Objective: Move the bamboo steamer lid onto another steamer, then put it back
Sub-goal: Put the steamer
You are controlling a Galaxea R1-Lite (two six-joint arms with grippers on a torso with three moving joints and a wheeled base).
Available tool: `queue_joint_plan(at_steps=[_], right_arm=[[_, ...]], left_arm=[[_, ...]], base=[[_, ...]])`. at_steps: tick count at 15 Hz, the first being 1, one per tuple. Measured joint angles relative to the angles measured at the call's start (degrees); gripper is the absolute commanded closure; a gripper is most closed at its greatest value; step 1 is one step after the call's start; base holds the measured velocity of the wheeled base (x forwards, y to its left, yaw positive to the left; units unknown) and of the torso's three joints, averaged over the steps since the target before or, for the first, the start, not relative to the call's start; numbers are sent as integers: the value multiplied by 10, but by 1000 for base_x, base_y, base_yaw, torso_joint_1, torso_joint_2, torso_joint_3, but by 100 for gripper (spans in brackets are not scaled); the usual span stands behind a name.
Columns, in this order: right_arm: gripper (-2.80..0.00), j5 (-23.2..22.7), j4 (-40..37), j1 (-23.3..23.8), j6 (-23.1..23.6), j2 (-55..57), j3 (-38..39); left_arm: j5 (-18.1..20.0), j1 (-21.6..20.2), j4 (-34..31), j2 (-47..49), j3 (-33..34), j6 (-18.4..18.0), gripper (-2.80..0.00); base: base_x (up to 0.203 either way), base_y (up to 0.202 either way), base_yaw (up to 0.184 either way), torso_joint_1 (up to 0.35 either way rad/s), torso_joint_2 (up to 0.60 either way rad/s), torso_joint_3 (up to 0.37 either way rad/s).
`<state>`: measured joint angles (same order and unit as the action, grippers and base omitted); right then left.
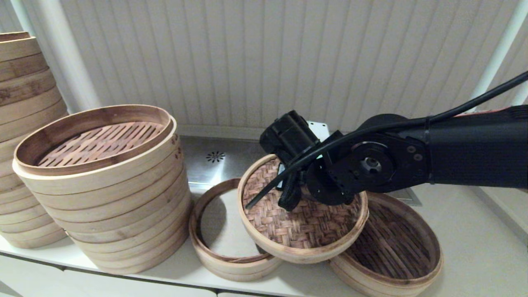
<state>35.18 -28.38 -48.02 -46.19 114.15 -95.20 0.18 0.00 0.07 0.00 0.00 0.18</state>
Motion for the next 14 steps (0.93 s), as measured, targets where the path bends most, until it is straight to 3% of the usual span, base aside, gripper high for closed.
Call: queue_joint_plan(at_steps=[4,14], right_arm=[[0,-56,0,-12,20,18,-41],[0,-100,-2,-33,45,75,-113]], left_arm=[[0,0,0,0,0,0,0],[0,0,0,0,0,0,0]], base=[[0,0,0,0,0,0],[0,0,0,0,0,0]])
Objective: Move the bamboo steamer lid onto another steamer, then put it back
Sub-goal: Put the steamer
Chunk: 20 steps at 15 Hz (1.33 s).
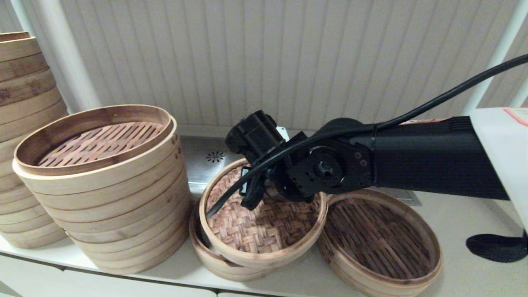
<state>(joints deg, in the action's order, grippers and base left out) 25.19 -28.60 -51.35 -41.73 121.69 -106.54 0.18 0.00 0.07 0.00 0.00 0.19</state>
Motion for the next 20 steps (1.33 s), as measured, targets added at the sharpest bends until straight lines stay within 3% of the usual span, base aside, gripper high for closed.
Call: queue_joint_plan(at_steps=[20], right_arm=[[0,-43,10,-12,6,64,-50]], left_arm=[[0,0,0,0,0,0,0]], base=[[0,0,0,0,0,0]])
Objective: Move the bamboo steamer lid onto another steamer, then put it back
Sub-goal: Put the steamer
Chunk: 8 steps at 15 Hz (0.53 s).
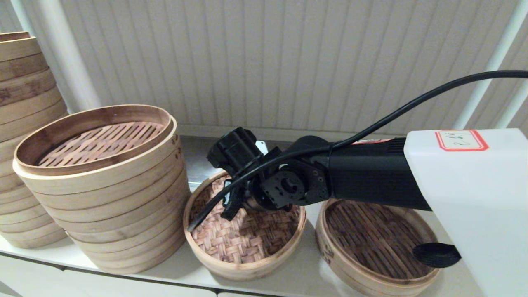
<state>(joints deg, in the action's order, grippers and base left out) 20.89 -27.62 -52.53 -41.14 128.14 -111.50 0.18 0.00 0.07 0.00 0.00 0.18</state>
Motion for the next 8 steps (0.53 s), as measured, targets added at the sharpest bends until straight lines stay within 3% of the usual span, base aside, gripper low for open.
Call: queue_joint_plan(at_steps=[8], right_arm=[[0,-23,34,4,6,12,-2]], left_arm=[[0,0,0,0,0,0,0]], base=[[0,0,0,0,0,0]])
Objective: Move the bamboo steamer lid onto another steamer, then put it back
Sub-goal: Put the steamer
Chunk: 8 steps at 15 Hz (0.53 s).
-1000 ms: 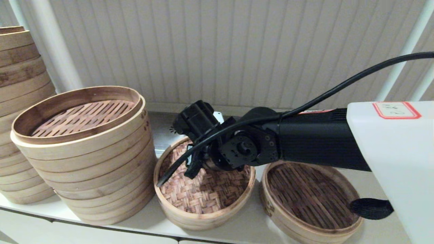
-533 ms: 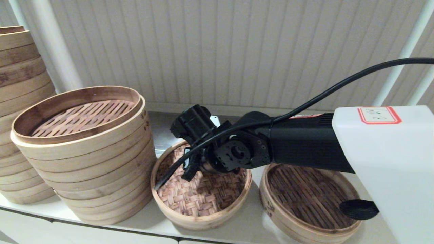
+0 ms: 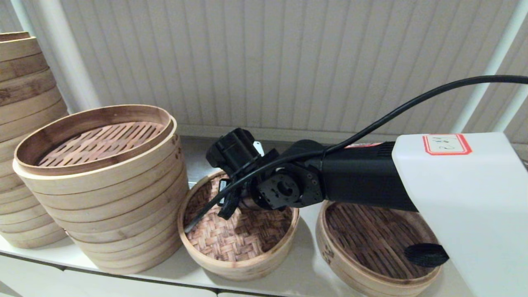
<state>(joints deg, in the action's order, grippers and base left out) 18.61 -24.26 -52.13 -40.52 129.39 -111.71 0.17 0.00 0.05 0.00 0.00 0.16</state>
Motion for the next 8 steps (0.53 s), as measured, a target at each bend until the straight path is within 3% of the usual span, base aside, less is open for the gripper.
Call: queue_joint_plan(at_steps=[8], right_arm=[[0,0,3,7,5,8,1]], left_arm=[[1,0,0,0,0,0,0]], base=[[0,0,0,0,0,0]])
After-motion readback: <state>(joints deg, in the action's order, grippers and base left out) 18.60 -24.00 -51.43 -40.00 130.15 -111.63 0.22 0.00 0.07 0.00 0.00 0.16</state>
